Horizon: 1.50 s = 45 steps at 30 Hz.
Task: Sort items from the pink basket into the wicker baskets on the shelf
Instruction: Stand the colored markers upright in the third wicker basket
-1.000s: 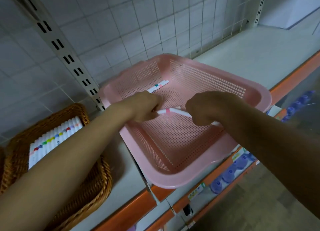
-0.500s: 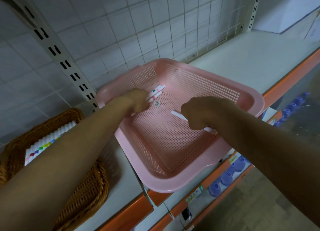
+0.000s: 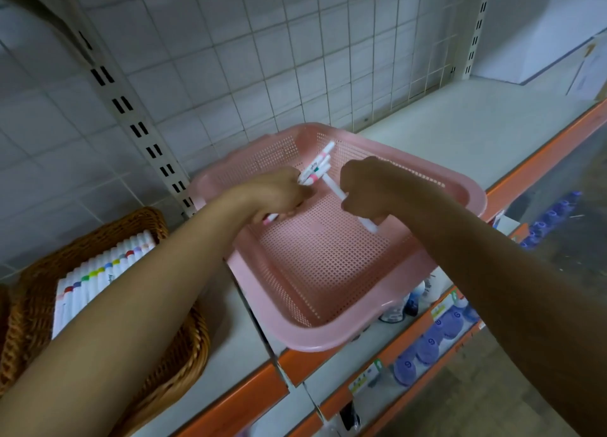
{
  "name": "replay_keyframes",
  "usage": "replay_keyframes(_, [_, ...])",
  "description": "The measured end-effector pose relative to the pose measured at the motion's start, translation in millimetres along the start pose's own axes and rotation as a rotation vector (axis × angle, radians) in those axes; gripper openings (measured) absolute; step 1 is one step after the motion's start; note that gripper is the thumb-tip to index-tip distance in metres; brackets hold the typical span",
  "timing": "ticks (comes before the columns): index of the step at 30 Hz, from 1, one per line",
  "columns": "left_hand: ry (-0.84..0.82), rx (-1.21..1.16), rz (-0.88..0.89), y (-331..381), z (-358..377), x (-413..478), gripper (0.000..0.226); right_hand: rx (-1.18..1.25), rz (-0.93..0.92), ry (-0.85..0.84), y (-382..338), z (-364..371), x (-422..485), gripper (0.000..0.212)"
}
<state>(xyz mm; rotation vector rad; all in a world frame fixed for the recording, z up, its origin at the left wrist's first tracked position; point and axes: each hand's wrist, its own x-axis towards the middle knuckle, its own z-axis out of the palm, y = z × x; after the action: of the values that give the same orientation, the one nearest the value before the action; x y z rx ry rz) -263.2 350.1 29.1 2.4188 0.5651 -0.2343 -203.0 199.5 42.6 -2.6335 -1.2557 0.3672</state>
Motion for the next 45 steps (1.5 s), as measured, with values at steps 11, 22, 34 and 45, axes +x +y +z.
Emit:
replay_keyframes(11, [0.208,-0.976,0.019,8.6,-15.0,-92.1,0.006,0.306,-0.156,0.236,-61.6,-20.7,-14.1,0.021])
replay_keyframes(22, [0.468,-1.087,-0.050,-82.4,-41.5,-166.3,0.006,0.684,-0.311,0.259,-167.1,20.6,-26.9,0.020])
replay_keyframes(34, [0.592,-1.271,-0.149,-162.6,-49.4,-222.4,0.011,0.870,-0.348,0.054,-246.6,69.6,-27.5,0.024])
replay_keyframes(45, [0.662,-1.220,-0.242,-190.8,-49.1,-229.7,0.017,0.934,-0.201,-0.065,-267.9,80.8,4.3,0.019])
